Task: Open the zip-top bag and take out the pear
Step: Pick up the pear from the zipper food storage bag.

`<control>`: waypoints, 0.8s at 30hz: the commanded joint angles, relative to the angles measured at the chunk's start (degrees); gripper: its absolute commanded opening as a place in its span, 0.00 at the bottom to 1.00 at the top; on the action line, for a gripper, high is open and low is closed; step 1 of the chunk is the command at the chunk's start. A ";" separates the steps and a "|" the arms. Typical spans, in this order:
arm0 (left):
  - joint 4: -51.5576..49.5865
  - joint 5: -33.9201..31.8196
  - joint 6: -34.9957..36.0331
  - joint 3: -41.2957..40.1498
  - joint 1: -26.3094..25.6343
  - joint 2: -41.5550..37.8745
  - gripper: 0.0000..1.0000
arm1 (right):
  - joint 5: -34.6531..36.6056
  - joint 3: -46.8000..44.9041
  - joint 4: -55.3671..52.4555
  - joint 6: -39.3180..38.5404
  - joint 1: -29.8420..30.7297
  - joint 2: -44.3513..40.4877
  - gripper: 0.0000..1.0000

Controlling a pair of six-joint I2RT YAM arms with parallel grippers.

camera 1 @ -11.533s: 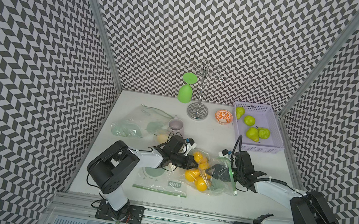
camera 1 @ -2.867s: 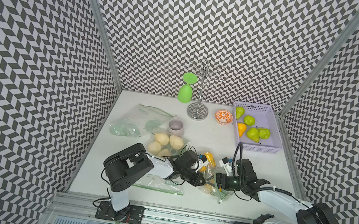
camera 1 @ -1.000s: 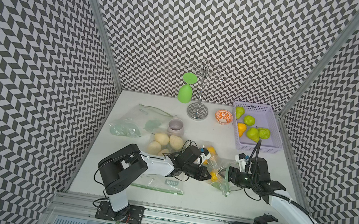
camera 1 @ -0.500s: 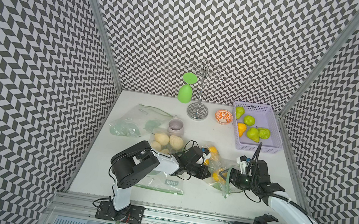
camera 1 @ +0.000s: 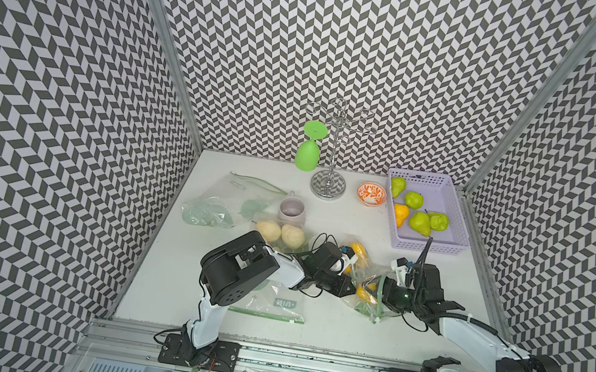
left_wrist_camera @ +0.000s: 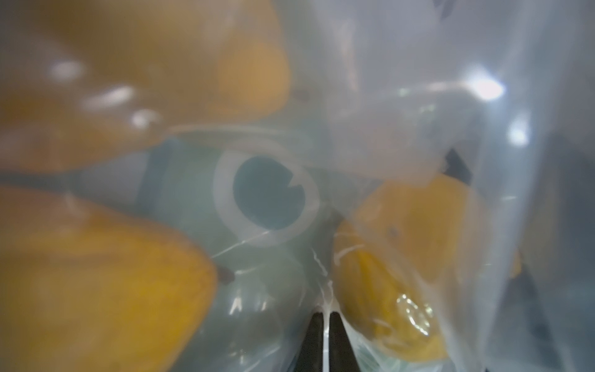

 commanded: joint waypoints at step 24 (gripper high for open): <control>-1.03 -1.77 0.15 -7.45 8.77 -1.30 0.09 | -0.96 2.12 -5.38 -2.18 2.46 -3.93 0.72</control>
